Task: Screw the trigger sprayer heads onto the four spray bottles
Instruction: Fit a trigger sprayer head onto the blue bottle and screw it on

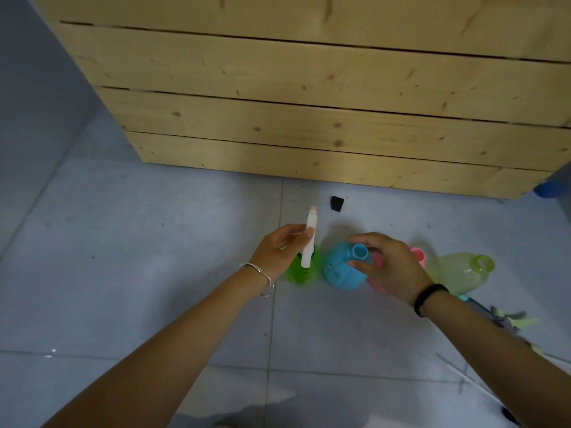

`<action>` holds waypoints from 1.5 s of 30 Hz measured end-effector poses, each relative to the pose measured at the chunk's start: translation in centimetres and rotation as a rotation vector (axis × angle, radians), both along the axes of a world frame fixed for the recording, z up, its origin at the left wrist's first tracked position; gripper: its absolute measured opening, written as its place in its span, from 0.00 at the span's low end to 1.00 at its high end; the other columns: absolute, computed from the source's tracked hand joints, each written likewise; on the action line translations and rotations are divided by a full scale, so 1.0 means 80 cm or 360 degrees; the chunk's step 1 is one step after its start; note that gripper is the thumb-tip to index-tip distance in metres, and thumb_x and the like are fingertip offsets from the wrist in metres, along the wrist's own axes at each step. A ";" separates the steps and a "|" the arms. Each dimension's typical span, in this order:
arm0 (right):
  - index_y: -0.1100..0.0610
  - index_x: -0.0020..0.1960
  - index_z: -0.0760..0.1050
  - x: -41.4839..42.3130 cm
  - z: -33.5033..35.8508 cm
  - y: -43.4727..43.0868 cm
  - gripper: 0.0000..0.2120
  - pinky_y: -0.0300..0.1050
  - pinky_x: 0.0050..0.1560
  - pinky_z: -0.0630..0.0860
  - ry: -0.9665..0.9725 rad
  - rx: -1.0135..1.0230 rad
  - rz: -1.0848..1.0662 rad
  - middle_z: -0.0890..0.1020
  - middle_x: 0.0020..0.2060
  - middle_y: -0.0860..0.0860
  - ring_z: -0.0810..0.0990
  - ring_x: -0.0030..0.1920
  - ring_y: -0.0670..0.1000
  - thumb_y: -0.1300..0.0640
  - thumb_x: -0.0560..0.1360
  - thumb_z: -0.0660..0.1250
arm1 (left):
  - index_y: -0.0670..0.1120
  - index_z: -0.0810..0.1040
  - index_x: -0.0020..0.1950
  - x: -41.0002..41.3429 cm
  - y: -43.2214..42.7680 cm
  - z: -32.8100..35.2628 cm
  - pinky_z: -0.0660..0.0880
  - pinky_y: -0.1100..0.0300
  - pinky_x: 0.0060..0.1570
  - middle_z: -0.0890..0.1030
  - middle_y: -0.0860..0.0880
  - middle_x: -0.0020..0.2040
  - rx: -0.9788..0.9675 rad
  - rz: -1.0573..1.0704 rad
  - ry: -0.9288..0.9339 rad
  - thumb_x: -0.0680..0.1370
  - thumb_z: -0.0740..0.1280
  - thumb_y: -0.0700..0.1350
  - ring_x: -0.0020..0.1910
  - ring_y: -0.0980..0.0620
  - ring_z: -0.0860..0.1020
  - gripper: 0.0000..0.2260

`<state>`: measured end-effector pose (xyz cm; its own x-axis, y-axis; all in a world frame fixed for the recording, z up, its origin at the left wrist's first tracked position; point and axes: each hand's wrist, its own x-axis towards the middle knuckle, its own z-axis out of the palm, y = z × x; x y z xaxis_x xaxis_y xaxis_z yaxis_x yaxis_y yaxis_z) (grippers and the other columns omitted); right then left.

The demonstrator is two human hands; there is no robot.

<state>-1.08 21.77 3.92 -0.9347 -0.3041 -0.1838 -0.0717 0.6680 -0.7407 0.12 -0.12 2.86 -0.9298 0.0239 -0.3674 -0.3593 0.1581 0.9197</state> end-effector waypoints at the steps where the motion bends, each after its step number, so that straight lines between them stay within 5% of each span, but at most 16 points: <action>1: 0.55 0.57 0.78 0.000 -0.001 -0.001 0.18 0.46 0.60 0.75 0.0005 0.0008 -0.0001 0.79 0.51 0.47 0.79 0.54 0.50 0.61 0.68 0.74 | 0.49 0.78 0.55 0.000 0.000 0.000 0.72 0.71 0.46 0.82 0.52 0.48 -0.0012 0.0008 0.0011 0.77 0.65 0.52 0.48 0.57 0.79 0.11; 6: 0.56 0.56 0.78 -0.002 -0.006 0.000 0.17 0.47 0.61 0.75 0.0018 0.0006 -0.0053 0.81 0.53 0.51 0.79 0.55 0.51 0.61 0.68 0.74 | 0.44 0.79 0.59 -0.001 0.004 -0.001 0.73 0.60 0.57 0.82 0.47 0.55 -0.0039 0.0035 0.0020 0.76 0.64 0.52 0.55 0.51 0.79 0.16; 17: 0.54 0.53 0.78 -0.001 -0.010 0.005 0.15 0.45 0.58 0.75 0.0077 0.0024 -0.0153 0.81 0.49 0.47 0.79 0.53 0.50 0.58 0.67 0.75 | 0.48 0.77 0.57 -0.003 0.004 0.001 0.73 0.63 0.54 0.81 0.51 0.54 -0.0093 0.0066 0.0012 0.76 0.65 0.53 0.57 0.50 0.78 0.13; 20: 0.56 0.53 0.79 0.000 -0.007 0.006 0.16 0.46 0.58 0.76 0.0093 0.0054 -0.0200 0.82 0.50 0.50 0.79 0.52 0.51 0.56 0.66 0.76 | 0.48 0.71 0.64 -0.004 0.004 0.007 0.69 0.59 0.61 0.75 0.49 0.64 -0.0180 0.0128 0.0012 0.75 0.65 0.55 0.63 0.52 0.73 0.20; 25: 0.55 0.50 0.80 0.002 0.017 0.010 0.15 0.45 0.60 0.75 0.0040 -0.0041 -0.0241 0.82 0.51 0.47 0.79 0.54 0.48 0.54 0.65 0.76 | 0.50 0.66 0.70 -0.017 0.002 0.045 0.60 0.67 0.62 0.67 0.54 0.66 -0.0447 0.0273 0.0390 0.74 0.68 0.55 0.66 0.56 0.64 0.27; 28: 0.53 0.45 0.80 0.003 0.056 0.023 0.13 0.40 0.61 0.71 -0.0015 -0.0275 -0.0278 0.82 0.51 0.45 0.78 0.56 0.44 0.51 0.64 0.76 | 0.53 0.68 0.66 -0.019 0.020 0.080 0.58 0.81 0.57 0.69 0.57 0.62 -0.0440 0.0108 0.0748 0.73 0.69 0.55 0.62 0.61 0.65 0.23; 31: 0.54 0.40 0.79 0.009 0.101 0.046 0.14 0.37 0.58 0.73 -0.0005 -0.0576 -0.0337 0.84 0.48 0.47 0.80 0.53 0.42 0.48 0.60 0.75 | 0.56 0.70 0.62 -0.014 0.059 0.107 0.60 0.80 0.58 0.73 0.56 0.62 -0.0307 -0.0192 0.0887 0.69 0.66 0.60 0.62 0.65 0.69 0.22; 36: 0.62 0.40 0.78 0.022 0.146 0.097 0.15 0.39 0.47 0.81 0.0006 -0.0931 -0.0438 0.86 0.46 0.56 0.85 0.47 0.50 0.54 0.59 0.75 | 0.66 0.68 0.58 -0.006 0.115 0.122 0.67 0.79 0.52 0.72 0.66 0.58 -0.0221 -0.0755 0.0559 0.61 0.72 0.62 0.57 0.72 0.70 0.27; 42: 0.61 0.39 0.78 0.049 0.165 0.176 0.11 0.39 0.45 0.80 0.0004 -0.1099 -0.0555 0.86 0.45 0.56 0.85 0.46 0.51 0.57 0.60 0.74 | 0.60 0.72 0.60 -0.008 0.184 0.126 0.80 0.63 0.47 0.79 0.59 0.56 0.0144 -0.1056 0.0264 0.57 0.78 0.54 0.53 0.62 0.80 0.33; 45: 0.63 0.40 0.77 0.063 0.151 0.201 0.11 0.39 0.45 0.81 -0.0061 -0.1107 -0.0663 0.86 0.44 0.56 0.85 0.45 0.51 0.59 0.62 0.73 | 0.64 0.73 0.55 -0.005 0.220 0.115 0.79 0.63 0.47 0.81 0.61 0.53 0.0124 -0.1281 0.0178 0.58 0.78 0.53 0.52 0.62 0.80 0.29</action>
<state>3.93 37.86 15.97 -0.9933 0.0111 -0.1152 0.1155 0.0202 -0.9931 -0.27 17.47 12.05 -0.6479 0.7219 -0.2431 -0.0683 0.2628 0.9624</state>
